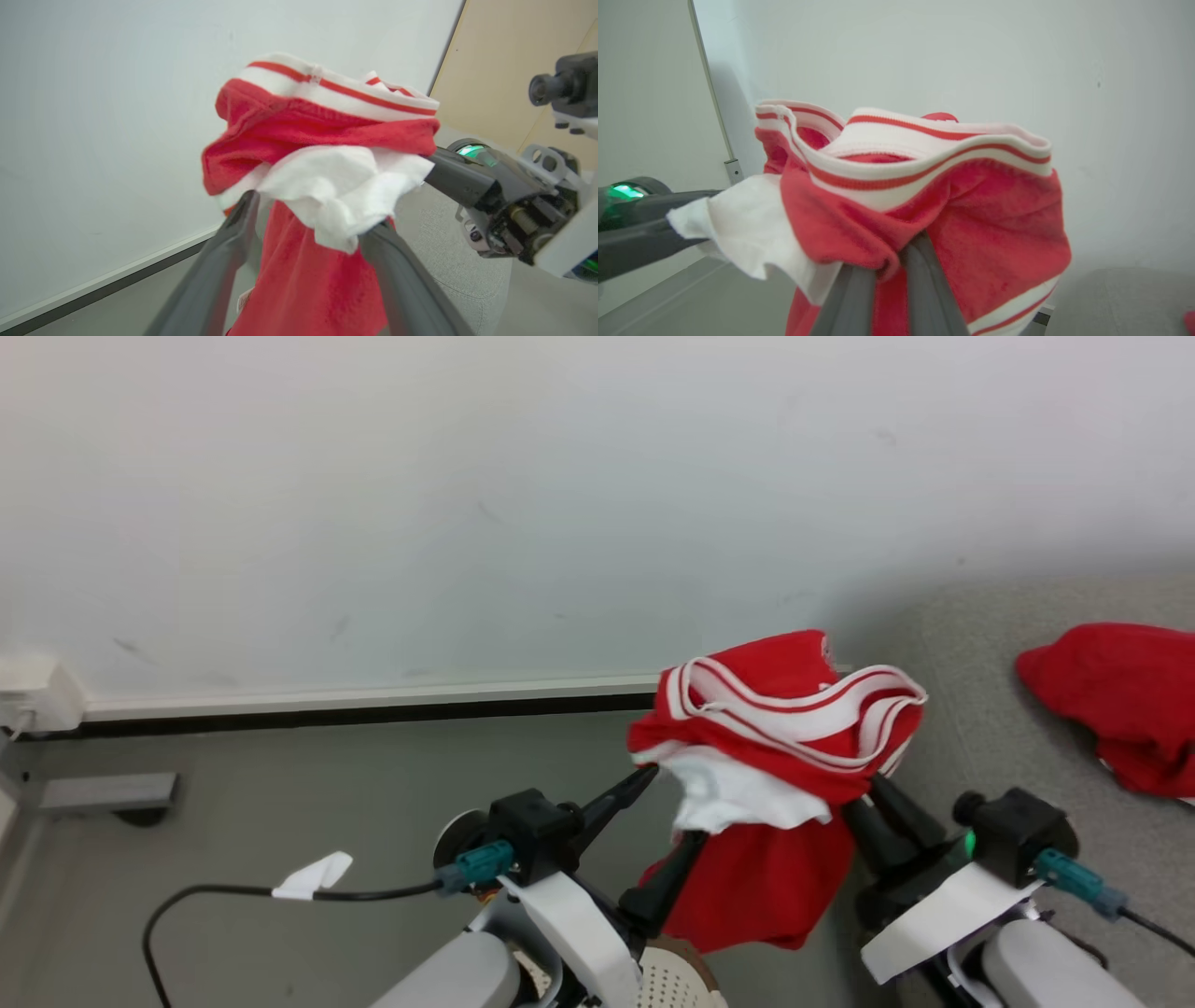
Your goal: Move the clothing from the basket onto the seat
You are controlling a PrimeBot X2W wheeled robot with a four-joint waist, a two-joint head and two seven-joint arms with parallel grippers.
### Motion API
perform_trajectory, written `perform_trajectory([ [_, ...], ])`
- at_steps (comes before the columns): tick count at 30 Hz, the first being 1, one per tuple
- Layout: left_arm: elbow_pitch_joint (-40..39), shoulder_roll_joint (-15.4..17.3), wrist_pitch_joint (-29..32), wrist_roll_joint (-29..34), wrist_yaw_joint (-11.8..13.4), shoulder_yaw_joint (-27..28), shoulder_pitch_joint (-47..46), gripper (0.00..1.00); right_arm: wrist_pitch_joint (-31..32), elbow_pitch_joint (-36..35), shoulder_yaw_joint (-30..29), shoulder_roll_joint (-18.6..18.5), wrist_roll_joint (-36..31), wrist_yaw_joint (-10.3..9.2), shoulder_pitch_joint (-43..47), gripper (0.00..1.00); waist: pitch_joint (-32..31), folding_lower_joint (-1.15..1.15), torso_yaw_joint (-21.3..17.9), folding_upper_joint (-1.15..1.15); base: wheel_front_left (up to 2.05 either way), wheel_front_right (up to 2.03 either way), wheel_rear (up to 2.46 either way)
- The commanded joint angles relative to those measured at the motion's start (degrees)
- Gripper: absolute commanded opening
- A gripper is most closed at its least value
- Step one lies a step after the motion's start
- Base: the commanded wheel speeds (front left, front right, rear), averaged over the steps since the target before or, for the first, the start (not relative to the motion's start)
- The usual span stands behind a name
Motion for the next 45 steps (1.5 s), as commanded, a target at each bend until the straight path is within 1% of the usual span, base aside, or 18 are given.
perform_trajectory([
  [1,-0.23,0.08,0.05,-0.56,-0.19,0.01,0.78,1.00,0.00,-0.61,-1.08,-0.47,-0.88,-0.12,0.73,0.00,0.21,0.00,-1.08,0.00,0.00,0.00,0.00],
  [11,-0.37,0.59,0.00,0.13,0.18,-0.90,0.48,1.00,0.00,-3.57,-9.17,-3.26,-2.88,-0.12,1.71,0.00,1.25,0.00,-6.22,0.00,0.00,0.00,0.00],
  [20,0.23,0.82,-0.52,1.13,0.51,-1.68,-0.28,1.00,0.00,-7.36,-15.71,-3.71,-4.76,-0.12,2.51,0.00,2.75,0.00,-11.30,0.00,0.00,0.00,0.00],
  [34,1.36,1.69,-2.34,4.55,0.68,-3.29,-2.13,1.00,0.00,-12.47,-22.39,-4.40,-7.36,-0.12,3.91,0.00,5.04,0.00,-17.89,0.00,0.00,0.00,0.00],
  [39,1.79,1.65,-2.81,4.87,0.55,-3.54,-2.53,1.00,0.01,-13.55,-24.54,-4.10,-7.89,-0.12,4.85,0.00,5.77,0.00,-19.46,0.00,0.00,0.00,0.00],
  [45,2.21,1.55,-3.12,4.84,0.42,-3.85,-2.67,1.00,0.00,-14.16,-26.06,-3.47,-7.37,-0.12,5.73,0.00,6.12,0.00,-20.25,0.00,0.00,0.00,0.00],
])
